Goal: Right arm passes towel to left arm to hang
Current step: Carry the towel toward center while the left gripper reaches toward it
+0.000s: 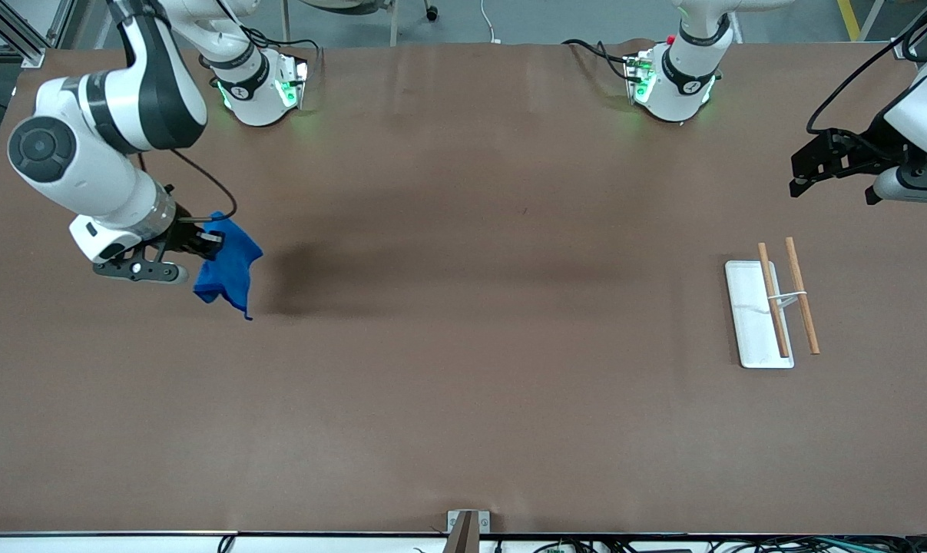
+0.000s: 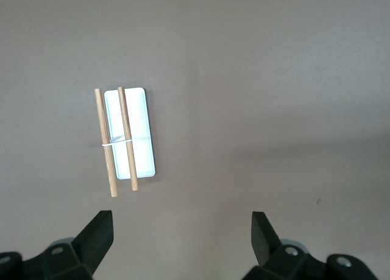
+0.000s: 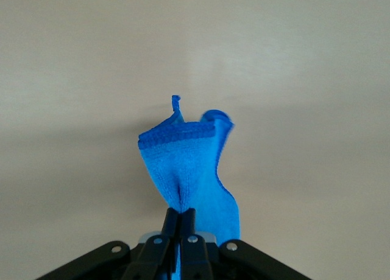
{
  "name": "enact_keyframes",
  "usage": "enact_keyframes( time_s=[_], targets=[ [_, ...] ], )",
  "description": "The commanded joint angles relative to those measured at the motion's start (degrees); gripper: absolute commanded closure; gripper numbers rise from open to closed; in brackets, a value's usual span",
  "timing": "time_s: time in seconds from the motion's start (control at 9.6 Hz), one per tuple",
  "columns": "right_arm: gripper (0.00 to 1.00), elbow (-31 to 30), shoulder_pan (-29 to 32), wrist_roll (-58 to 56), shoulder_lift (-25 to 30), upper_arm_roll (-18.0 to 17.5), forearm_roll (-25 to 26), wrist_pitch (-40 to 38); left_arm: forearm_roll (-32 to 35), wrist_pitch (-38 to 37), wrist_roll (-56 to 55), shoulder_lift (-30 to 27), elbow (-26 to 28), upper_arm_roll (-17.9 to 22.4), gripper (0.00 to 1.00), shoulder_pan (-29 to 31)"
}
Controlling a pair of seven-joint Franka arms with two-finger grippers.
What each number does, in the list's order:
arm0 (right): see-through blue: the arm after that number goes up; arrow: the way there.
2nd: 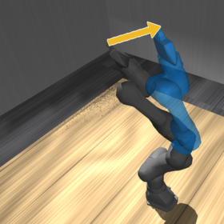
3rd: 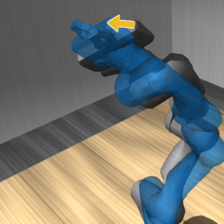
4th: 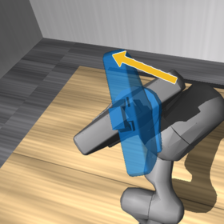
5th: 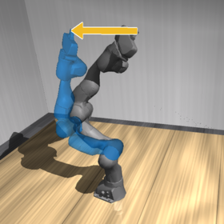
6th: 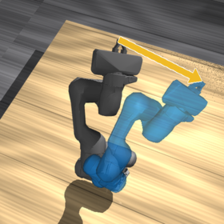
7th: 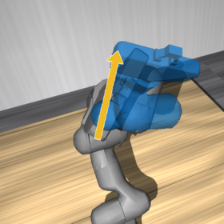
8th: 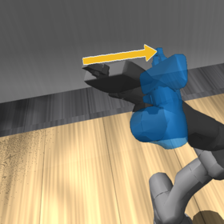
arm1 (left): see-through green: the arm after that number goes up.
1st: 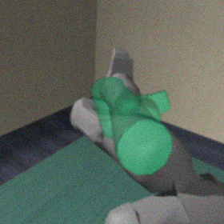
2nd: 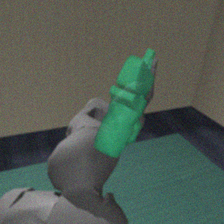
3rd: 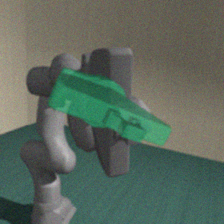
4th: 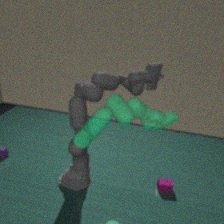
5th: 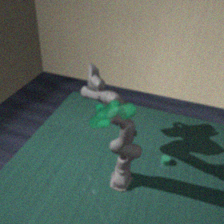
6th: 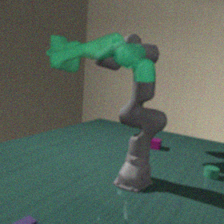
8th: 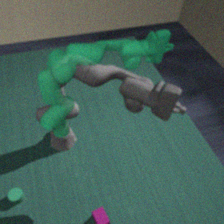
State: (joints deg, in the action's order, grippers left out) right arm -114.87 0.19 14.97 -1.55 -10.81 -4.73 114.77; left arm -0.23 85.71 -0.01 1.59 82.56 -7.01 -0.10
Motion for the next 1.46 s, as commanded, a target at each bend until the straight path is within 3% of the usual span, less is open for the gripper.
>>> enact_keyframes(
  time_s=[0.0, 0.42, 0.52, 0.73, 0.94, 1.15, 1.35],
  targets=[
    [1.00, 4.9, 0.0, 0.5, -2.9, -2.5, -11.9, 2.9, 0.0, 0.0, 1.1, 0.9, 0.4, 0.0, 0.00, 0.2],
    [1.00, 9.5, -0.5, 0.9, -9.4, -12.7, -33.0, 19.0, -2.3, -3.2, 1.6, 2.1, 0.9, -1.7, 0.00, -2.1],
    [1.00, 9.8, -0.4, 0.9, -10.8, -15.4, -37.2, 22.1, -8.2, -1.9, 1.6, 3.8, 0.9, -2.0, 0.00, -2.6],
    [1.00, 10.6, -0.3, 0.6, -11.1, -20.5, -48.9, 25.6, -26.2, 6.0, 3.3, 10.3, 2.1, -2.0, 0.00, -1.8],
    [1.00, 12.0, -0.4, 0.1, -11.1, -23.7, -59.1, 25.6, -37.1, 12.7, 5.4, 16.2, 3.7, -2.0, 0.00, -2.3],
    [1.00, 13.3, -0.5, -0.1, -11.1, -25.7, -68.1, 25.7, -56.4, 13.8, 6.1, 22.2, 7.0, -2.0, 0.00, -1.7],
    [1.00, 14.2, -1.1, -0.2, -12.1, -26.5, -74.7, 25.8, -63.2, 12.7, 7.0, 23.3, 9.8, -2.4, 0.00, -1.8]
  ],
)
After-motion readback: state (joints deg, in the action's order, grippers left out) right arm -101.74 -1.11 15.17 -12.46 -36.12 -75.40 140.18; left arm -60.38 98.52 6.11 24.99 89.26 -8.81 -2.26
